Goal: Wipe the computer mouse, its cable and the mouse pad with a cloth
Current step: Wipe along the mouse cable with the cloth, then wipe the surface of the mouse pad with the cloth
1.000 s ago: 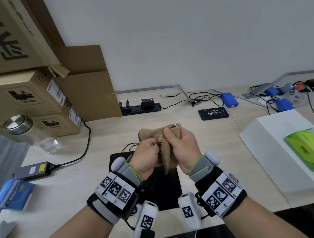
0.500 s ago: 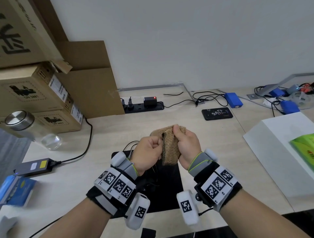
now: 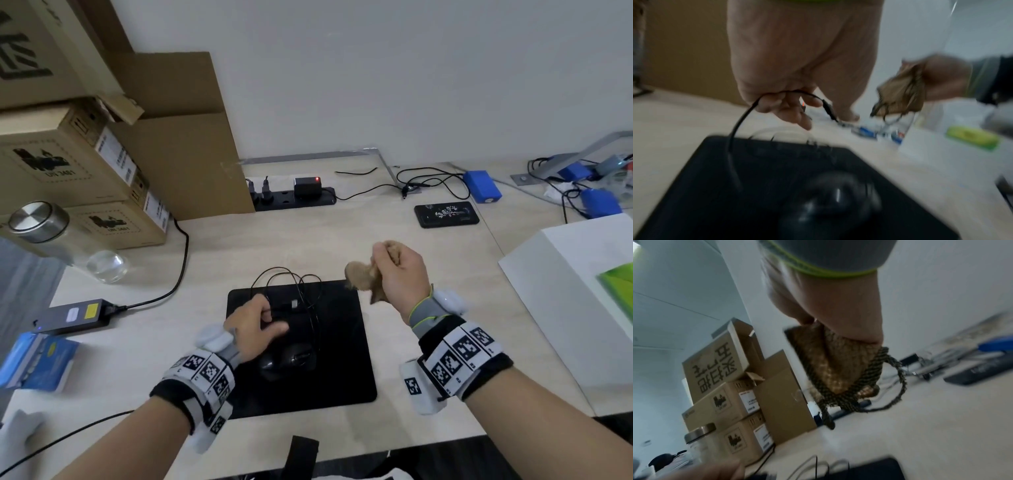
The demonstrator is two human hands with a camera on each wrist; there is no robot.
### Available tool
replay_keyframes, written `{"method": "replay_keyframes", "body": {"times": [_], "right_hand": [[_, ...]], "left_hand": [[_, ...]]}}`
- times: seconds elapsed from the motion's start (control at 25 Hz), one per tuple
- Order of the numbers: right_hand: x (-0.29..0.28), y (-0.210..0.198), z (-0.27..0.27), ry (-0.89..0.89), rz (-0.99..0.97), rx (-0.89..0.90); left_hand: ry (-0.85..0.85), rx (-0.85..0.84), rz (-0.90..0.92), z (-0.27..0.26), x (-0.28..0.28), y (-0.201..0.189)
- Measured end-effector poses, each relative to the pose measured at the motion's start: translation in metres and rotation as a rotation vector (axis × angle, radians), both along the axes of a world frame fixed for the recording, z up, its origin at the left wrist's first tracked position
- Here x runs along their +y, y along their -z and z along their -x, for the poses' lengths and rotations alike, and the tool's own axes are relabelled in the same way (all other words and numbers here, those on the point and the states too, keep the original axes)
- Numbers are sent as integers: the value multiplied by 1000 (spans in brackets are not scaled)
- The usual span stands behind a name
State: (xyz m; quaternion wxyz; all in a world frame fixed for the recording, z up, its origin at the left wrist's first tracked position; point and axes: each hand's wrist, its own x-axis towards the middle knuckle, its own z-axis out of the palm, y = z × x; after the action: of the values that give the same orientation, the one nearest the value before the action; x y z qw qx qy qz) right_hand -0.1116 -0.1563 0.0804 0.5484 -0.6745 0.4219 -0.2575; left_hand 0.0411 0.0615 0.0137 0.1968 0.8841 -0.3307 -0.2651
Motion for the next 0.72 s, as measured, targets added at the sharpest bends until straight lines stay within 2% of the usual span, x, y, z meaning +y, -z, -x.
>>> {"method": "replay_keyframes", "body": {"times": [0.12,0.2,0.4,0.56,0.72], "right_hand": [[8,34,13,-116,32,187],[15,56,21,-205,18,341],[29,86,35,-344,21,530],[35,93,43,-383,-41,555],[44,95,52,-476,-68,532]], "left_hand": [[237,-54,-200,23,24,37],[348,-108,-251,41,28,53],[280,-224,-95,55,25,69],[52,57,41,62,1,50],[-45,307,146,85,-42,38]]}}
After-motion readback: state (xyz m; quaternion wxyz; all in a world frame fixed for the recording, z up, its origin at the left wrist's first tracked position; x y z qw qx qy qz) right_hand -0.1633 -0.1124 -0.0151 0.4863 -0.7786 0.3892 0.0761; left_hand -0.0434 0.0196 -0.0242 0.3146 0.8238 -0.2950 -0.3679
